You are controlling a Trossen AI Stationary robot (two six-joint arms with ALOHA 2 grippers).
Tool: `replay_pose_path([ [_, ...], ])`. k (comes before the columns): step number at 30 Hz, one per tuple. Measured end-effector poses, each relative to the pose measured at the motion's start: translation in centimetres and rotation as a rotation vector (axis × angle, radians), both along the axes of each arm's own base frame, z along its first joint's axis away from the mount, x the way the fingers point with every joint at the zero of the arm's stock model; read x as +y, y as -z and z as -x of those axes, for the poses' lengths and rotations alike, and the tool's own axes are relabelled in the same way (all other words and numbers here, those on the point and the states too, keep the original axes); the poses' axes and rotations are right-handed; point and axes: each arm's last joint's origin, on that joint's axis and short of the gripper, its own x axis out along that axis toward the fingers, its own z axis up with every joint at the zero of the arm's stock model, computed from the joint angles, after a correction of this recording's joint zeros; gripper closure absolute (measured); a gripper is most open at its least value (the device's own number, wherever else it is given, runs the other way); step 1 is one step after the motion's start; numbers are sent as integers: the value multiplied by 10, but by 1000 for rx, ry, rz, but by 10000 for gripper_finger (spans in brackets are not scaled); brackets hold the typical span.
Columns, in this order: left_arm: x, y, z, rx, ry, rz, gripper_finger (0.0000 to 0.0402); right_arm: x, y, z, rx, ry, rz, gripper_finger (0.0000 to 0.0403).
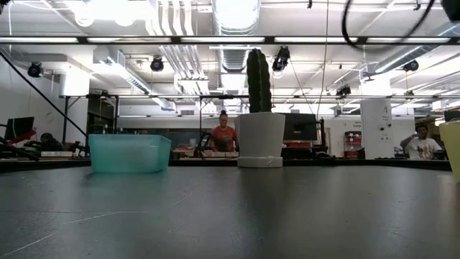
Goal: Pick and place medicine bottles into bin by pill shape (circle, oval)
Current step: Return to Home Position
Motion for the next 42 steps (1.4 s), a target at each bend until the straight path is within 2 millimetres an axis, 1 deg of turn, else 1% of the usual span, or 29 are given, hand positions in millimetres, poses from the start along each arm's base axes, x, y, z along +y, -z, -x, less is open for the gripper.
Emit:
replay_pose_path([
  [2,-1,-1,0,-9,3,14,178,5,-11,-5,-84,20,-9,226],
  [3,-2,-3,1,-20,10,32,178,9,-18,-9,-168,22,-6,229],
  [4,-4,-7,0,-36,42,63,178,12,-26,-15,-279,11,5,231],
  [6,-9,-16,-1,-68,174,142,178,21,-42,-29,-534,-33,57,233],
  [8,-13,-21,-4,-88,282,190,178,27,-54,-41,-758,-109,189,234],
  [10,-11,-23,-12,-93,278,188,183,30,-64,-54,-931,-210,338,234],
  [12,-4,-22,-22,-81,261,145,193,27,-69,-68,-1051,-330,448,234],
  [14,5,-20,-34,-51,338,92,206,16,-74,-87,-1159,-455,503,234],
  [17,31,-17,-52,24,494,11,233,-14,-72,-114,-1267,-624,476,234],
  [19,53,-18,-56,65,496,-9,254,-39,-69,-128,-1303,-680,449,234],
  [21,78,-22,-57,83,410,-6,277,-63,-63,-135,-1290,-700,454,234],
  [23,101,-20,-52,106,330,-4,301,-87,-55,-137,-1262,-694,473,234],
  [25,117,-15,-44,128,290,3,326,-106,-46,-136,-1233,-689,475,234],
  [27,128,-15,-34,109,275,11,349,-125,-40,-133,-1217,-669,480,234],
  [30,140,-12,-17,71,231,11,380,-146,-33,-128,-1195,-637,497,234],
  [33,147,-8,0,52,201,14,398,-161,-25,-122,-1177,-619,513,234],
  [36,150,-3,16,0,192,14,396,-172,-22,-114,-1201,-600,523,234],
  [39,151,6,29,-38,191,24,396,-178,-17,-102,-1187,-580,531,234],
  [42,152,19,37,-61,189,54,396,-180,-13,-86,-1193,-555,544,234],
])
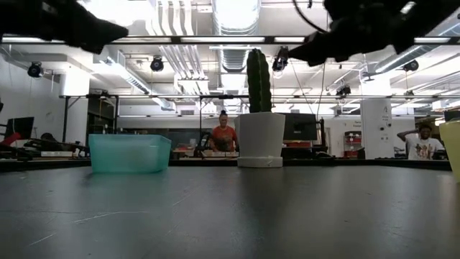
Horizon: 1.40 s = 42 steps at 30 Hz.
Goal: Pick and place medicine bottles into bin by pill shape (circle, oval)
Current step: Return to Home Position
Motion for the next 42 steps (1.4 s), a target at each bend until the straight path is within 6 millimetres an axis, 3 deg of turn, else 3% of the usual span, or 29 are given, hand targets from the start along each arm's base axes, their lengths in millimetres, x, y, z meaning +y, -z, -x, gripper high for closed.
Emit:
replay_pose_path([
  [10,3,28,28,-166,-7,91,396,11,11,68,-92,53,7,234],
  [20,3,48,25,-161,-5,157,396,22,12,124,-287,59,7,234],
  [28,2,61,21,-206,-1,163,396,25,23,140,-375,52,36,234],
  [38,2,65,19,-207,0,182,396,23,46,137,-420,110,32,234],
  [42,2,65,19,-204,0,187,396,22,55,135,-401,132,-46,234],
])
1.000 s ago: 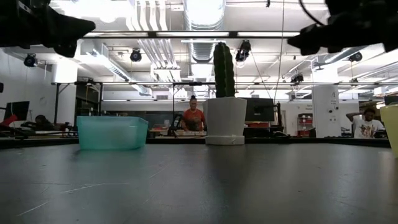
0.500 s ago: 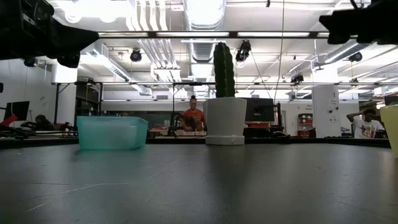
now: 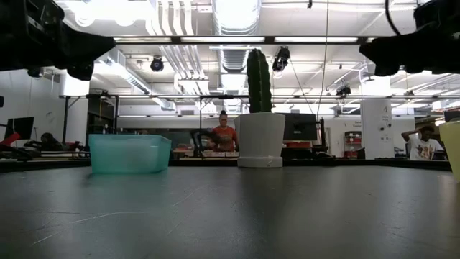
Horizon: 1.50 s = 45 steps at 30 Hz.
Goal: Pick and place medicine bottles into bin by pill shape (circle, oval)
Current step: Return to Home Position
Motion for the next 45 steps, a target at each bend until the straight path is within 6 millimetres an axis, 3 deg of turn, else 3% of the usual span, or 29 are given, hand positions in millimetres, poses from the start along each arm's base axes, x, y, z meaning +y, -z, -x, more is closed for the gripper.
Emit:
replay_pose_path([
  [9,0,1,-1,10,0,-1,396,-1,6,-4,102,-48,-440,234],
  [14,0,1,-1,11,0,-1,396,-1,8,-5,124,-50,-516,234],
  [18,0,1,-1,12,0,-1,396,-1,9,-6,130,-47,-499,234],
  [22,0,2,-1,11,0,-1,396,-1,9,-6,114,-18,-346,234],
  [25,0,2,-1,12,1,-1,396,-3,7,-5,67,122,-239,234],
  [32,0,2,-1,12,1,-2,396,-4,10,-1,76,284,-175,234],
  [45,0,2,-1,15,1,-2,396,-4,12,-1,87,282,-197,234],
])
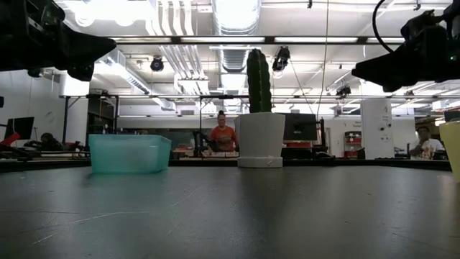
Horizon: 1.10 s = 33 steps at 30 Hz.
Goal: Pick and place medicine bottles into bin by pill shape (circle, oval)
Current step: Return to Home Position
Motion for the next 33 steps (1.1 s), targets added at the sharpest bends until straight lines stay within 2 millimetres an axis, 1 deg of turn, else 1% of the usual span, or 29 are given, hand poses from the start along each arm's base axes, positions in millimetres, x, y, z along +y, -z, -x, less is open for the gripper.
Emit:
replay_pose_path([
  [7,0,0,0,0,0,0,396,-1,0,0,13,12,38,234],
  [15,0,0,0,0,0,0,396,-1,3,-2,41,12,28,234],
  [33,0,0,0,2,0,0,396,-1,3,-2,40,12,28,234],
])
